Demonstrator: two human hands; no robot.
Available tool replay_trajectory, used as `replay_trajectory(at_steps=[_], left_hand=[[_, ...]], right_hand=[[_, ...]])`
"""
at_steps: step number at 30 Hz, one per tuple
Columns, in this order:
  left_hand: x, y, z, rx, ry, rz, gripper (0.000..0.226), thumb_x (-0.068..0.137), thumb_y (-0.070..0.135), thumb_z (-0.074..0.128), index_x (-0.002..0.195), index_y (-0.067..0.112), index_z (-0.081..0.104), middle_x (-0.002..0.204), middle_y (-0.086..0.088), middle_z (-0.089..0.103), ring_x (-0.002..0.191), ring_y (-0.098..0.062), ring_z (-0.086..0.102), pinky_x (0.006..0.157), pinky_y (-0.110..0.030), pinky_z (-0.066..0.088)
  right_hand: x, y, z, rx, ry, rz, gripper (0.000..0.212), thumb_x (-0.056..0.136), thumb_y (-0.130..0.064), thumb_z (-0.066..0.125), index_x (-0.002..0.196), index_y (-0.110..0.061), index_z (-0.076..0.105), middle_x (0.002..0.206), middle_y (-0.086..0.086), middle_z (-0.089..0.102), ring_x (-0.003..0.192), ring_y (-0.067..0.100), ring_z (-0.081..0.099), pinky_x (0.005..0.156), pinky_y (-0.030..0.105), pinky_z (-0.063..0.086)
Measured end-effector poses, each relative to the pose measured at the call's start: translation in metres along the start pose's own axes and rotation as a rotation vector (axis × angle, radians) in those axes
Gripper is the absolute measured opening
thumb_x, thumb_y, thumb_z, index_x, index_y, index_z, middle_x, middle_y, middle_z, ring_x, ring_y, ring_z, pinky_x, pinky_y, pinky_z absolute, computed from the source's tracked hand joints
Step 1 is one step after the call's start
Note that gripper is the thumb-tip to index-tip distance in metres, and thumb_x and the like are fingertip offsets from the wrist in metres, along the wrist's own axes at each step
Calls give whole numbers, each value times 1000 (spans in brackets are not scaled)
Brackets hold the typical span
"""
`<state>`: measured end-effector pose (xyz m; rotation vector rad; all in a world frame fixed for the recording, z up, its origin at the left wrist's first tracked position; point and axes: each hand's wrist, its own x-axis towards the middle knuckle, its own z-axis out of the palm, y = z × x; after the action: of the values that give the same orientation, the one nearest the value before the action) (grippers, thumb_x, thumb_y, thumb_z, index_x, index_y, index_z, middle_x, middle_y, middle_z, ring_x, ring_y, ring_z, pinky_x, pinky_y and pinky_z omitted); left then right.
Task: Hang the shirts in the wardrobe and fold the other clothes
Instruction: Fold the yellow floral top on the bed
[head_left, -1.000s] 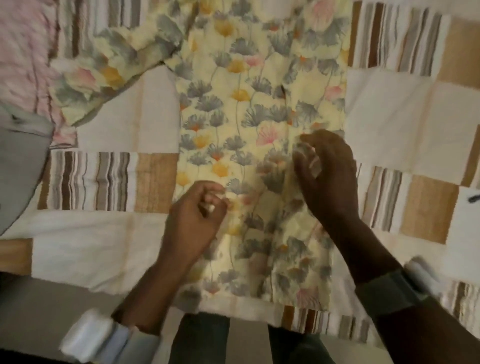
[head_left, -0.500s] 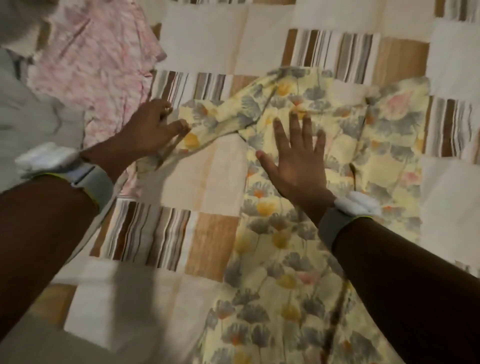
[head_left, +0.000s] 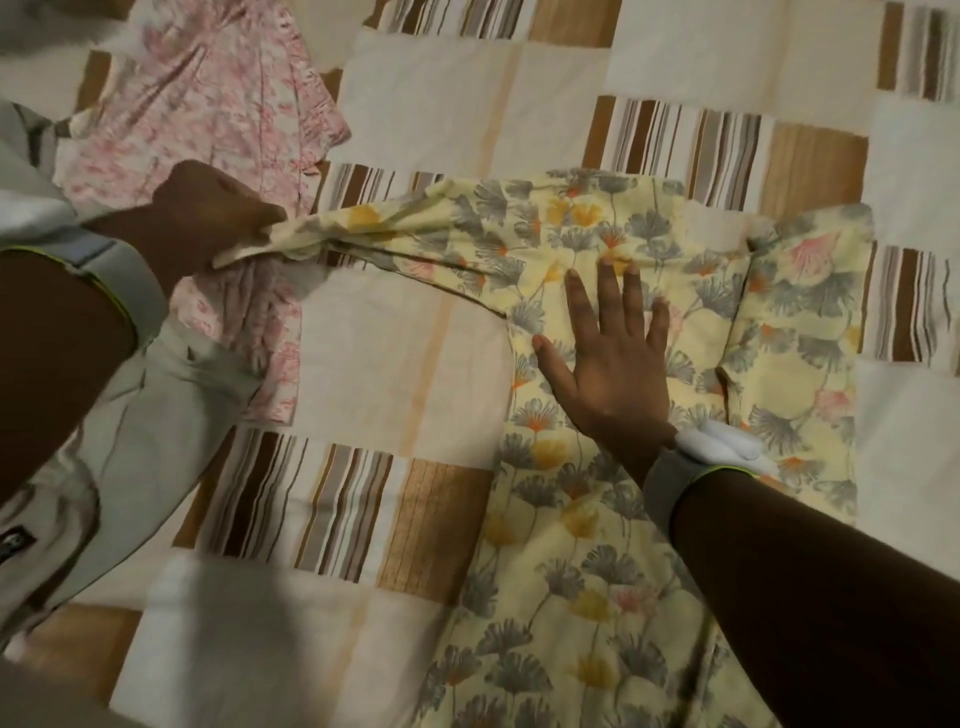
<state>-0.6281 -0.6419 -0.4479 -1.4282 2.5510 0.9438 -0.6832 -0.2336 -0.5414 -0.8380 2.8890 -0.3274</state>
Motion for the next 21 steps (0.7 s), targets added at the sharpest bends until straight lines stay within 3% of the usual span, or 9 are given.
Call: replay_trajectory(at_steps=[3, 5, 7, 9, 11, 13, 16, 18, 21], left_hand=[[-12, 4, -2, -82, 254, 217, 43, 93, 53, 70, 120, 20, 65, 116, -3, 69, 105, -22, 64, 84, -27, 49], [-34, 11, 3, -164, -20, 397, 52, 88, 65, 65, 125, 29, 59, 121, 2, 63, 110, -17, 57, 83, -24, 49], [-47, 5, 13, 263, -329, 595, 84, 74, 69, 75, 144, 33, 46, 146, -2, 52, 127, -23, 51, 95, -41, 51], [-44, -6, 20, 629, -255, 716, 97, 71, 65, 85, 151, 34, 38, 154, -4, 44, 132, -31, 50, 99, -55, 50], [-38, -8, 18, 547, -113, 751, 67, 84, 38, 82, 141, 28, 48, 143, -9, 49, 117, -36, 58, 85, -55, 55], [-37, -4, 11, 333, 17, 721, 41, 91, 23, 73, 129, 20, 58, 133, -12, 52, 104, -33, 62, 77, -50, 57], [-22, 6, -8, 124, 163, 494, 30, 94, 31, 68, 115, 10, 70, 107, -13, 67, 92, -25, 63, 80, -42, 54], [-4, 7, -25, -100, 134, 297, 31, 87, 40, 69, 100, 12, 75, 82, -5, 66, 86, -23, 64, 79, -43, 57], [15, 13, -32, -408, 11, 110, 19, 86, 38, 78, 88, 20, 71, 88, -1, 71, 85, -21, 73, 69, -40, 65]], right_hand=[[1, -1, 1, -5, 2, 3, 76, 103, -68, 23, 166, -27, 8, 174, 6, -3, 160, 28, -10, 126, 60, 2], [1, -1, 2, -13, 2, 6, 76, 103, -67, 24, 166, -27, 7, 174, 6, -3, 160, 28, -11, 126, 60, 2], [0, -1, 2, -17, 0, 5, 76, 103, -66, 25, 166, -27, 7, 174, 6, -4, 159, 28, -11, 126, 60, 2], [0, -1, 3, -20, -2, 7, 76, 103, -66, 26, 166, -27, 7, 174, 6, -4, 160, 28, -11, 126, 60, 2], [0, 0, 3, -25, 0, 9, 75, 104, -65, 25, 166, -27, 8, 174, 6, -3, 160, 28, -10, 126, 60, 2], [1, 0, 3, -22, 3, 8, 75, 103, -65, 25, 166, -27, 8, 174, 6, -3, 160, 27, -10, 126, 60, 2], [1, 0, 3, -25, 3, 6, 75, 103, -65, 24, 166, -27, 8, 174, 6, -3, 160, 27, -10, 126, 59, 1], [1, -2, 4, -30, 6, 3, 75, 103, -65, 24, 166, -27, 8, 174, 6, -2, 160, 28, -10, 126, 59, 1], [1, 0, 4, -35, 10, 4, 76, 103, -65, 24, 166, -26, 9, 174, 6, -2, 160, 28, -9, 126, 59, 2]])
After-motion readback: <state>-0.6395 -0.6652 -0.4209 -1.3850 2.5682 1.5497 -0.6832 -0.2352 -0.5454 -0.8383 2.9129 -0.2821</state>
